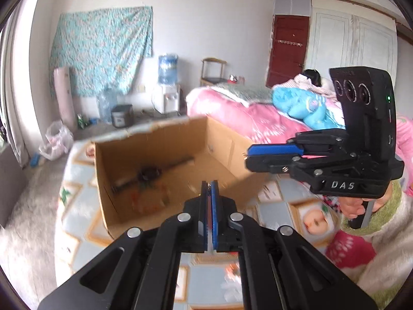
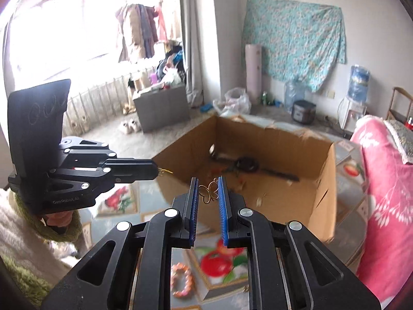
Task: Organize jewelry
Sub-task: 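Carry the small gold charm in the right gripper over the box, then open the right gripper to drop the gold charm into the box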
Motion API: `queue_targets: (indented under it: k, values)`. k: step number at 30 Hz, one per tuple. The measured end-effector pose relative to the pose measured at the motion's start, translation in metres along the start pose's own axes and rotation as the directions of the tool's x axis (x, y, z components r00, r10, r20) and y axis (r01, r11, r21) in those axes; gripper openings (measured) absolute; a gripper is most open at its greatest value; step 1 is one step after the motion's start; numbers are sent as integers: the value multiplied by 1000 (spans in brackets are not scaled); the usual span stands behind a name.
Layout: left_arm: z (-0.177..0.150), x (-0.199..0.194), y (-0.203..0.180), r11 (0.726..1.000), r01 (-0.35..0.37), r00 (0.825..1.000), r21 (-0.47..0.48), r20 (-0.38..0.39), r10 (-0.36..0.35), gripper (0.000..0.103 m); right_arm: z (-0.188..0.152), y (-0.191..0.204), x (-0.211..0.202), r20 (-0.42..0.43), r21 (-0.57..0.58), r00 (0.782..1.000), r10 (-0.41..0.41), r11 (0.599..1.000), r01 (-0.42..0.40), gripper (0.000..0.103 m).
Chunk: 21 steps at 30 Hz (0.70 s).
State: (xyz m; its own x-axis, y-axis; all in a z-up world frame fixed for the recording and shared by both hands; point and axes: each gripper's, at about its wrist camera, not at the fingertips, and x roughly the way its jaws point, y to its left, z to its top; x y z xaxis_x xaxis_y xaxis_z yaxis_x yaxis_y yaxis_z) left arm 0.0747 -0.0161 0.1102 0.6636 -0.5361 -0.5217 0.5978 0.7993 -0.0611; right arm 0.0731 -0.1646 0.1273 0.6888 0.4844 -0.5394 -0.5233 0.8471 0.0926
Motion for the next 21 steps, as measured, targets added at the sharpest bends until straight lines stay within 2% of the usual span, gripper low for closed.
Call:
queue_targets:
  k: [3,7,12,14,18,21]
  values:
    - [12,25,12,1000,-20,999,-24,-39,19,2,12,-27,18,-5,50,1000,-2,999,2,13]
    - [17,63,35,994,-13,990,-108,-140,-2,2,16,-60,55,-98,149,994,47,988,-32,13]
    - [10,101,49,979,28,965,-203,-249,-79,2,6,-74,94,-205,228,970,128,970,-80,13]
    - [7,109,53,975,22,957,-223,-278,-85,2,2,-72,101,-234,237,963,132,969,-76,15]
    - [8,115,56,972,11,951,-236,-298,-83,4,-1,-77,99,-235,263,962,140,962,-76,16]
    - [10,114,59,969,2,956,-249,-284,-75,14,2,-85,90,-216,278,967,134,958,-70,16]
